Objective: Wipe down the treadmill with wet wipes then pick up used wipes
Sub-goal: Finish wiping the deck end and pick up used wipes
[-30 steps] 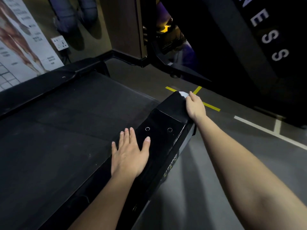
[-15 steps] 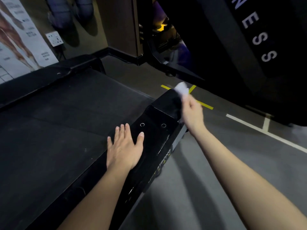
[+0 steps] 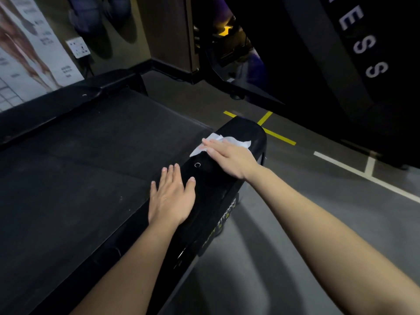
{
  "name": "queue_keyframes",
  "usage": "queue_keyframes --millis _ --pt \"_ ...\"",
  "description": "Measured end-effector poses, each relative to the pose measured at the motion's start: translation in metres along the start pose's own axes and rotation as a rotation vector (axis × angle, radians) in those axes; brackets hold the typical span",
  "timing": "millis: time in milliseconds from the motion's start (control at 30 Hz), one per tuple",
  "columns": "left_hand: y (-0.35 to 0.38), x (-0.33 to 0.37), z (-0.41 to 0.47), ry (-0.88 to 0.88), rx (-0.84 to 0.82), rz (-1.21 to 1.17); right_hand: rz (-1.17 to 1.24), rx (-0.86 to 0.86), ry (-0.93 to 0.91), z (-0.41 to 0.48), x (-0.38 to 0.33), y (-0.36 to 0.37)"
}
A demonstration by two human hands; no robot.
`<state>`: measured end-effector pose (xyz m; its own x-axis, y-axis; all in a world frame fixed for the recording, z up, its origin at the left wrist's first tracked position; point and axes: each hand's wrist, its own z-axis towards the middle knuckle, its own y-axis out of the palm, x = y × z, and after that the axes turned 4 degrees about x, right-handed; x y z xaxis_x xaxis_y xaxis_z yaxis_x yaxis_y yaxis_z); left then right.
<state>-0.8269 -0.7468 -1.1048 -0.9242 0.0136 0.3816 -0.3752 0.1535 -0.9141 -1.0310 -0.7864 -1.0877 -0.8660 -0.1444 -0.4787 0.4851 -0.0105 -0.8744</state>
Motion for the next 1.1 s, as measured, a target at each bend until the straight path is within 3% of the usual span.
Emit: queue_keyframes --millis 67,167,333,433,533,600,700,867,967,1100 --pt "-0.001 -0.001 0.000 -0.004 0.005 -0.049 0.064 0.052 -0.018 -0.025 0.004 0.002" --pt "-0.001 -0.001 -0.001 -0.011 0.013 -0.097 0.444 0.285 0.027 -0.076 0.005 0.019" --pt "-0.001 -0.001 -0.002 -0.006 0.014 -0.096 1.117 0.516 0.543 -0.102 0.000 0.027" --pt "-0.002 0.000 -0.002 -0.010 0.011 -0.094 1.223 0.595 0.691 -0.089 -0.004 0.006" --pt "-0.003 0.001 -0.003 -0.014 0.011 -0.107 1.267 0.677 0.700 -0.062 -0.011 -0.018" --pt "-0.003 0.000 -0.003 -0.013 0.012 -0.113 1.143 0.677 0.618 -0.047 -0.015 -0.028" --pt "-0.004 0.000 -0.002 -0.019 0.023 -0.157 0.861 0.596 0.344 -0.041 -0.036 -0.026" --pt "-0.004 -0.003 -0.004 -0.030 0.075 -0.255 0.030 0.080 -0.071 -0.031 -0.021 0.014" --pt "-0.005 -0.003 -0.004 -0.025 0.076 -0.266 -0.070 0.117 -0.170 -0.028 -0.021 0.023" --pt "-0.005 -0.003 -0.004 -0.024 0.076 -0.270 -0.232 0.149 -0.147 -0.023 -0.027 0.026"
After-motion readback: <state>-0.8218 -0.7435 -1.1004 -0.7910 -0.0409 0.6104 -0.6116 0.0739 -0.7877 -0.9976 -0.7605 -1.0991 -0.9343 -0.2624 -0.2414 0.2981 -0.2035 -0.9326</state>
